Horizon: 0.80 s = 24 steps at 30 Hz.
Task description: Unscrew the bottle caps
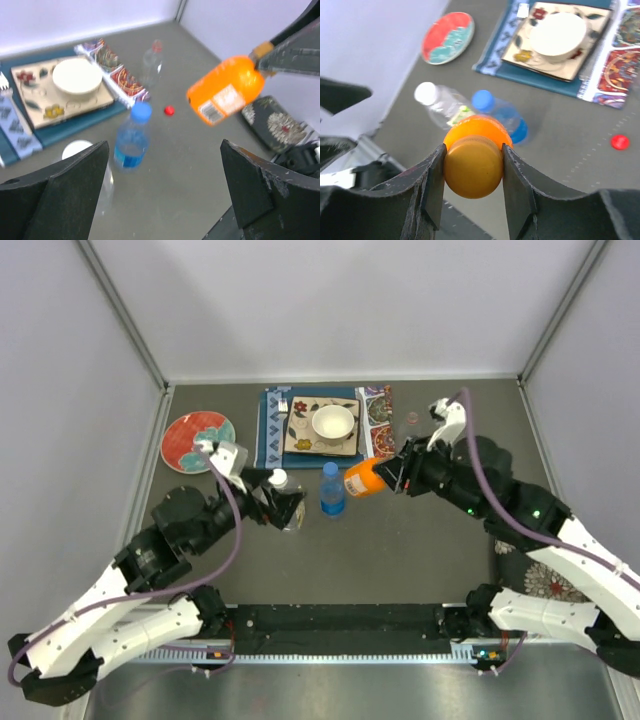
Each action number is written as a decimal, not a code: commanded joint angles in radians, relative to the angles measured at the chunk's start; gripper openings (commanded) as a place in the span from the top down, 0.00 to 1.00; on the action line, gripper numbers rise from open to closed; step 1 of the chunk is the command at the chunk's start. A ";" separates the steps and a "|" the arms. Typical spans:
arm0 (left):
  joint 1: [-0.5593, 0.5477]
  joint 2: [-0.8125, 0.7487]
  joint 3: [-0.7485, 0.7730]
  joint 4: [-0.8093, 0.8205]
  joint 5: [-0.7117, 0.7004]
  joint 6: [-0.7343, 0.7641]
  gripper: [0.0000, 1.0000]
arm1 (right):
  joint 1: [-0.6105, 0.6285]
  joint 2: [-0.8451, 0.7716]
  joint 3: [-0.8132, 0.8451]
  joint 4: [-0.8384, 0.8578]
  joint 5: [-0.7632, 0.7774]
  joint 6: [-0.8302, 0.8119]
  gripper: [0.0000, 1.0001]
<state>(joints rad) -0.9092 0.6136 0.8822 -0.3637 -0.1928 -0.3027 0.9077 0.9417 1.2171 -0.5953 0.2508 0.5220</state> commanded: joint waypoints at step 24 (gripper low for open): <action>0.244 0.391 0.244 0.284 1.083 -0.050 0.01 | -0.020 0.114 0.317 0.063 -0.515 0.015 1.00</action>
<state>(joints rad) -0.6662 1.0035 1.1378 -0.1410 0.8528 -0.3637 0.8936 1.0294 1.4734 -0.6006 -0.2100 0.5426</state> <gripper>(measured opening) 0.990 0.437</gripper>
